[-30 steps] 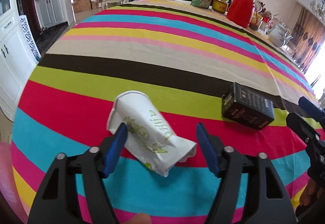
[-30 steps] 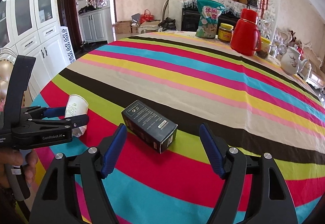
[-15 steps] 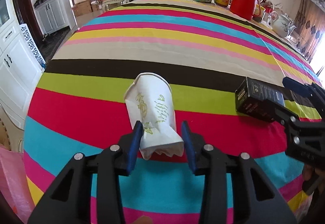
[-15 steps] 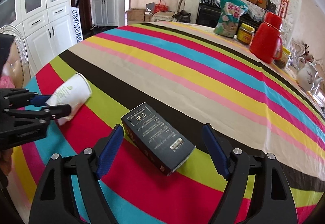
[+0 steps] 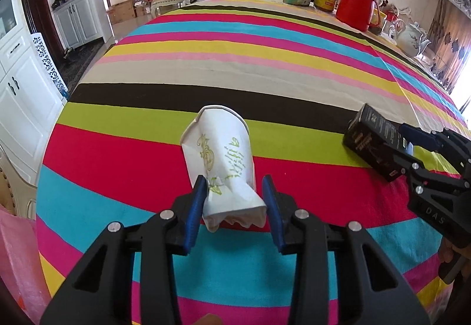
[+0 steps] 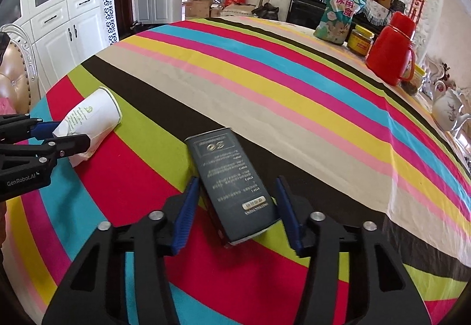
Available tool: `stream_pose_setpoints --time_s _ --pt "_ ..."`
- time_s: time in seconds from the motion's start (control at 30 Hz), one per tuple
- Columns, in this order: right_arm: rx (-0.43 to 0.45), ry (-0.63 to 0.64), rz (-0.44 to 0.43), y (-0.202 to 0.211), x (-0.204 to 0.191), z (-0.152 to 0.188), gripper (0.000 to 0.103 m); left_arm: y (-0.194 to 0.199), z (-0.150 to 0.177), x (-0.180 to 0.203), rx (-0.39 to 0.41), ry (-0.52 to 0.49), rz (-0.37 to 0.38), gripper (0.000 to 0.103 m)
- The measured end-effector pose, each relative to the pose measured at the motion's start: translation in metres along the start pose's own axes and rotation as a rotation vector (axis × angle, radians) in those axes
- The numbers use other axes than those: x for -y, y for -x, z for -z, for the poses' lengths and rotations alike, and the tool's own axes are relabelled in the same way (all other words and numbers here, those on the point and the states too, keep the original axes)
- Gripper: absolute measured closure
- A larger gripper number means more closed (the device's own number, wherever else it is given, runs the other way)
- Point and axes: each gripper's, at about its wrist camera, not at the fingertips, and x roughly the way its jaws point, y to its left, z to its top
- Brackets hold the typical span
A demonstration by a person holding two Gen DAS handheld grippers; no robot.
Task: Collect trash
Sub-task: 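Grasp the white paper cup with the left tool while the right tool grasps the black box, then carry the paper cup and black box over the pink bin with both tools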
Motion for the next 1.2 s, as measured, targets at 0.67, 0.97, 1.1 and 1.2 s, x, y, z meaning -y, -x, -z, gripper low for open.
stream_pose_setpoints --time_s 0.67,0.97,1.1,1.2 --pt "0.147 -0.097 0.027 0.072 -0.001 0.001 0.063 0.055 0.013 0.004 0.098 -0.008 0.039 0.065" --pt "0.192 -0.096 0.025 0.101 -0.013 -0.003 0.063 0.092 0.022 -0.008 0.145 0.000 0.035 0.065" --pt "0.213 -0.092 0.017 0.115 -0.023 -0.005 0.063 0.109 0.027 -0.018 0.169 0.010 0.029 0.065" --pt "0.229 -0.087 0.009 0.126 -0.032 -0.007 0.063 0.123 0.033 -0.028 0.187 0.022 0.022 0.065"
